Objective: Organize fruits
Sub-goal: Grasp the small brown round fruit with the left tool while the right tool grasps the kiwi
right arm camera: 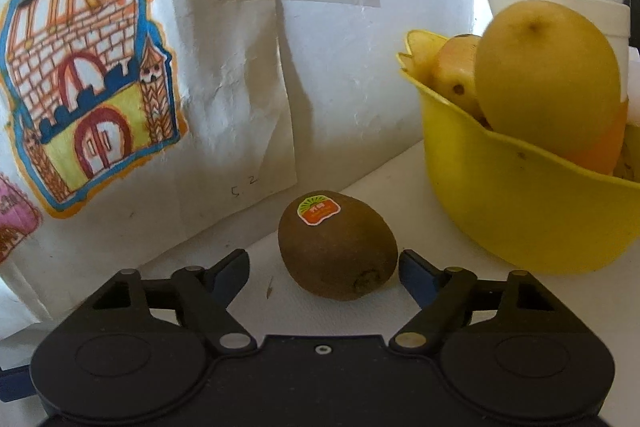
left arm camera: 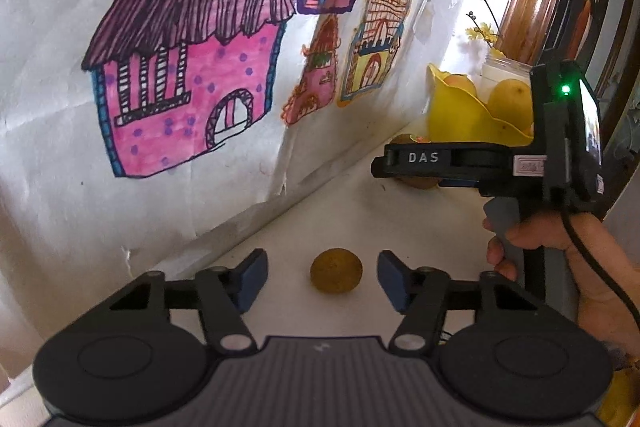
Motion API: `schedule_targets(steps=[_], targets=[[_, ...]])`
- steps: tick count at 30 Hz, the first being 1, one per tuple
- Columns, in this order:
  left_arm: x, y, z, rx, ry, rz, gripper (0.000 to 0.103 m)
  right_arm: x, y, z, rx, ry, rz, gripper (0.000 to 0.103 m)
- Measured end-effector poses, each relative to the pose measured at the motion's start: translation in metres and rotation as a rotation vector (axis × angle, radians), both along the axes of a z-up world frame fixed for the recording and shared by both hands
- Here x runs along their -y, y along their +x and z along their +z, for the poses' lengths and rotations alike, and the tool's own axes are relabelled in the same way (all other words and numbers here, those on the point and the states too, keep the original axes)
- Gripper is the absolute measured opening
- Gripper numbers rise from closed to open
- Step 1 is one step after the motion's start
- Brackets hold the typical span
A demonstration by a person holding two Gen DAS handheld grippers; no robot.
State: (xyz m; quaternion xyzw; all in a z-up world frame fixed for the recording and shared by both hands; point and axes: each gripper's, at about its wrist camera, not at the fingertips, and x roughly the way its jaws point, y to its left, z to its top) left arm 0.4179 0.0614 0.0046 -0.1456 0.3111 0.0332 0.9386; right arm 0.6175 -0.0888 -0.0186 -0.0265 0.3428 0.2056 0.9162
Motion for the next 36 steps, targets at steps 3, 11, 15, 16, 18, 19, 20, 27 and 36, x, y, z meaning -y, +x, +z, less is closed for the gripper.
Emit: schedule_targets(steps=[3, 11, 15, 16, 18, 19, 20, 27, 36], targets=[[-0.001, -0.002, -0.001, 0.004, 0.004, -0.003, 0.061, -0.005, 0.0, -0.005, 0.006, -0.001, -0.007, 0.079], [-0.001, -0.01, -0.004, 0.008, 0.018, -0.007, 0.053, -0.01, 0.008, -0.014, 0.026, -0.035, -0.029, 0.065], [0.0, -0.012, -0.004, 0.002, 0.021, -0.007, 0.051, -0.015, 0.0, -0.013, 0.044, -0.072, -0.019, 0.064], [0.0, -0.013, -0.004, 0.002, 0.021, -0.008, 0.047, -0.016, -0.002, -0.013, 0.041, -0.074, -0.011, 0.064], [0.0, -0.014, -0.004, -0.002, 0.014, -0.014, 0.039, -0.016, -0.005, -0.012, 0.029, -0.075, 0.0, 0.064], [0.0, -0.015, -0.005, -0.004, 0.01, -0.014, 0.037, -0.016, -0.007, -0.012, 0.023, -0.082, 0.003, 0.064], [0.001, -0.016, -0.005, -0.004, 0.009, -0.012, 0.037, -0.017, -0.009, -0.012, 0.019, -0.092, 0.006, 0.064], [-0.002, -0.024, -0.006, -0.008, -0.04, -0.008, 0.029, -0.011, -0.023, -0.008, -0.052, -0.06, -0.008, 0.063], [-0.004, -0.043, -0.003, -0.022, -0.072, -0.012, 0.029, 0.005, -0.051, 0.01, -0.157, 0.025, -0.052, 0.063]])
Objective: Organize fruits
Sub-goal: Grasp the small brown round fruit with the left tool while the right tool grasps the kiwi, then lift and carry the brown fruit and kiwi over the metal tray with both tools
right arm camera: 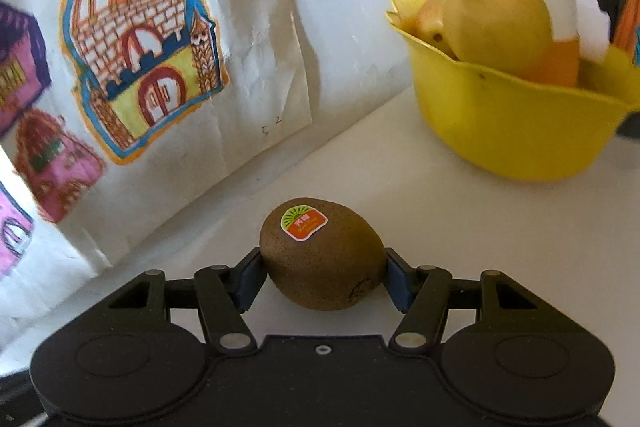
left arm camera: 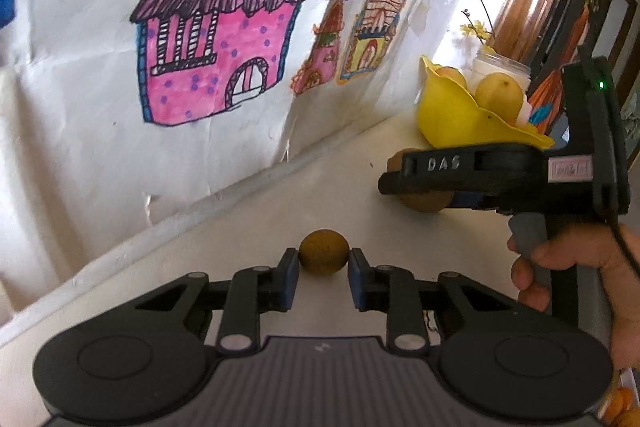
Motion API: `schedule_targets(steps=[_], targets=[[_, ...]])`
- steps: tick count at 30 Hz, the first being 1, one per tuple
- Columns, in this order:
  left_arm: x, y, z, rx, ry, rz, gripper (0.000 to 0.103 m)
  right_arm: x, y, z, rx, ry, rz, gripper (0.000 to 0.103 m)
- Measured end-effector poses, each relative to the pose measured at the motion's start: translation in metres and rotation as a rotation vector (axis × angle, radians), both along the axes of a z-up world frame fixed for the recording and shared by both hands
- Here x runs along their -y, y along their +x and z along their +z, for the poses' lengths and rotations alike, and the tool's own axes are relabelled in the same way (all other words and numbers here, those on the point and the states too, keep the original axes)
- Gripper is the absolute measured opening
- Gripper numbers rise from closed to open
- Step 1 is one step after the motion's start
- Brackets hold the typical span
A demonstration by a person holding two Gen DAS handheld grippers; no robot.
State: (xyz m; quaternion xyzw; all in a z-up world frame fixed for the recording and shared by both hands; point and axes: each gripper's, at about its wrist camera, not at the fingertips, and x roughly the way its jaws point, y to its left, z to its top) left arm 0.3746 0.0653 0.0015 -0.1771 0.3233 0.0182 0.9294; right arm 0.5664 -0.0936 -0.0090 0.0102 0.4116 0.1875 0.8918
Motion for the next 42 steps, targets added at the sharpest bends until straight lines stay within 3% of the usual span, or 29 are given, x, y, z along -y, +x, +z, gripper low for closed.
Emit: schedule_targets(steps=[11, 15, 20, 25, 42], targets=[[0.0, -0.033, 0.008, 0.051, 0.018, -0.038, 0.027, 0.017, -0.045, 0.02, 0.004, 0.07, -0.005, 0.063], [0.002, -0.042, 0.012, 0.055, 0.029, -0.043, 0.017, 0.023, -0.07, 0.036, 0.018, 0.093, 0.003, 0.063], [0.008, -0.049, 0.012, 0.063, 0.086, -0.078, 0.016, 0.024, -0.087, 0.039, 0.011, 0.094, 0.011, 0.063], [0.001, -0.051, 0.006, 0.039, 0.015, -0.098, 0.031, 0.022, -0.095, 0.039, 0.019, 0.072, 0.029, 0.063], [0.005, -0.023, -0.002, 0.032, 0.024, -0.101, 0.03, 0.02, -0.094, 0.025, 0.004, 0.053, 0.081, 0.063]])
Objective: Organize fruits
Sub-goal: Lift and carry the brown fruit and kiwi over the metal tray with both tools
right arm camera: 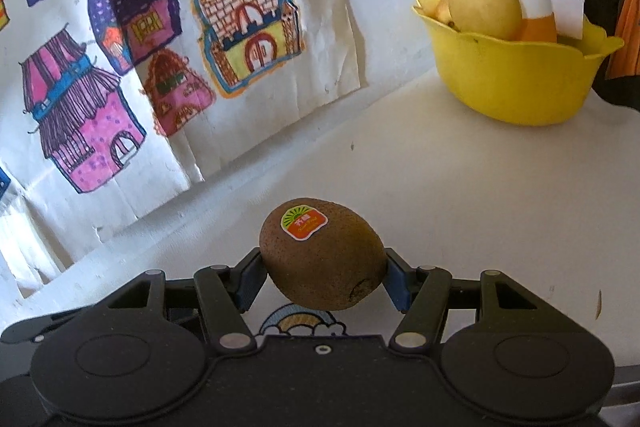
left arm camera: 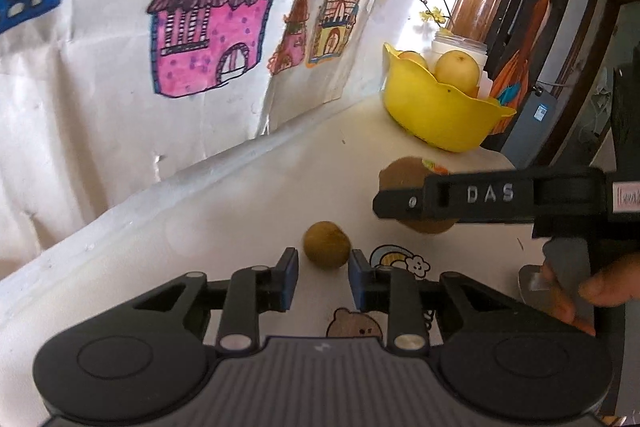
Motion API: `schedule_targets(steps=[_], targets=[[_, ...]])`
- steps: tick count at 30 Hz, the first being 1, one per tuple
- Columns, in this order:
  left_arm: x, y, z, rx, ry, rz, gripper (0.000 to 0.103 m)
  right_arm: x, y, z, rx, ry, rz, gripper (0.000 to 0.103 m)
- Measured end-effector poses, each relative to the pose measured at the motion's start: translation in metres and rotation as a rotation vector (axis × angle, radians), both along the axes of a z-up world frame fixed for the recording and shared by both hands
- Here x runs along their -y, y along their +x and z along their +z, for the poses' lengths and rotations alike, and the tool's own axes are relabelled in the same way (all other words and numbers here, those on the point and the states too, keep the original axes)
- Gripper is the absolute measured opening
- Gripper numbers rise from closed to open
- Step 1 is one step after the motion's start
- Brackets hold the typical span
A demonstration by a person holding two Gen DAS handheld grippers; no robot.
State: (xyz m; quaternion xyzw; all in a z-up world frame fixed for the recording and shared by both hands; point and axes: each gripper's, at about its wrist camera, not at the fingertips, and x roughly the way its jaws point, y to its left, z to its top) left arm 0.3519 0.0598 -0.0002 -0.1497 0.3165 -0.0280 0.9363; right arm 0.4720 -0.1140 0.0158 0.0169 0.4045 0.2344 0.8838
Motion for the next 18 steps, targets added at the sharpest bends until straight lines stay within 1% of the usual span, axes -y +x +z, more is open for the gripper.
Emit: schedule_targets(steps=[2, 6, 10, 14, 18], targets=[[0.0, 0.004, -0.001, 0.006, -0.018, -0.005, 0.031, 0.0, 0.0, -0.003, -0.004, -0.003, -0.001, 0.063], [0.001, 0.01, -0.002, 0.006, -0.012, -0.015, 0.031, 0.0, 0.001, -0.007, -0.013, -0.01, -0.002, 0.063], [0.003, 0.016, -0.002, 0.0, -0.001, -0.02, 0.031, -0.002, 0.001, -0.008, -0.003, -0.02, 0.005, 0.063], [0.005, 0.012, -0.001, -0.001, 0.02, -0.024, 0.03, -0.002, 0.001, -0.007, -0.005, -0.017, 0.005, 0.063], [0.004, 0.01, 0.005, -0.002, 0.005, -0.01, 0.03, 0.0, -0.003, -0.004, -0.004, -0.004, 0.0, 0.063]])
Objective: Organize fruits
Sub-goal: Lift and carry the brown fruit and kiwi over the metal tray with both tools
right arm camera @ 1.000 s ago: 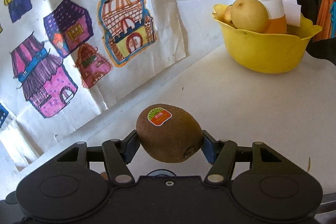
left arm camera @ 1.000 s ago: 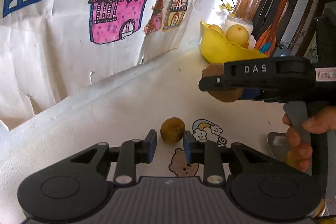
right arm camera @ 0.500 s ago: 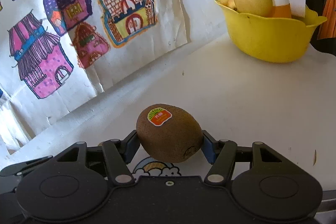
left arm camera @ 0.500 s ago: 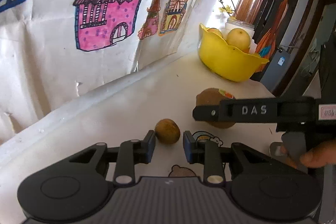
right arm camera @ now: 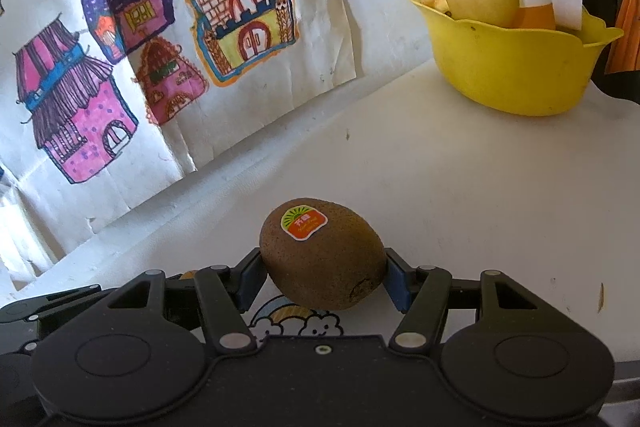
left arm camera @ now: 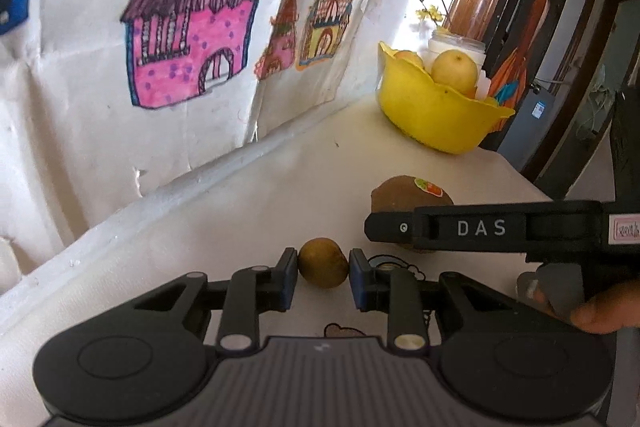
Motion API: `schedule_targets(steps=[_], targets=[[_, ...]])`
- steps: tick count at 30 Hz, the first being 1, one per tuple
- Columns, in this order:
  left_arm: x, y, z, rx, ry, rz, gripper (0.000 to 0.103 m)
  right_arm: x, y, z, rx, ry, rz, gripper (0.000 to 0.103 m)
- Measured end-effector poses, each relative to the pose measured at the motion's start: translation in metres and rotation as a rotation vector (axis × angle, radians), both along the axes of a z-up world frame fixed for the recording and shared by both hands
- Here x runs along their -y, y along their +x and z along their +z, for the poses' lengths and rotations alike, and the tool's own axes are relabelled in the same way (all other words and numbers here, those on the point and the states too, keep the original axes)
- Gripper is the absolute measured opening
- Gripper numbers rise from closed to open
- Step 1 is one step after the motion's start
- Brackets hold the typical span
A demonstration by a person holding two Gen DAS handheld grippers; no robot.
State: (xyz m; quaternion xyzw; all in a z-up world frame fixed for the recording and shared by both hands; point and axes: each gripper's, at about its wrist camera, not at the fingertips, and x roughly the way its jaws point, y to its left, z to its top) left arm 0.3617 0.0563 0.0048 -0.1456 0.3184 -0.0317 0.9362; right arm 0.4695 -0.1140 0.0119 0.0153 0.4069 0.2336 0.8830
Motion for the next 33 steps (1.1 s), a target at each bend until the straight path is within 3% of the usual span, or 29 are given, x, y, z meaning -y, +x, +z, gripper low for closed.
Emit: schedule_targets(steps=[5, 13, 21, 33], targets=[[0.008, -0.011, 0.02, 0.03, 0.027, -0.01, 0.03, 0.009, -0.011, 0.016, 0.011, 0.032, -0.011, 0.063], [0.022, -0.035, 0.062, 0.085, 0.02, 0.0, 0.03, 0.031, -0.039, 0.069, 0.08, 0.074, -0.019, 0.063], [0.046, -0.067, 0.095, 0.134, 0.019, -0.021, 0.03, 0.079, -0.087, 0.114, 0.134, 0.08, -0.036, 0.063], [0.106, -0.105, 0.108, 0.153, -0.006, -0.158, 0.03, 0.166, -0.169, 0.141, 0.16, 0.118, -0.134, 0.063]])
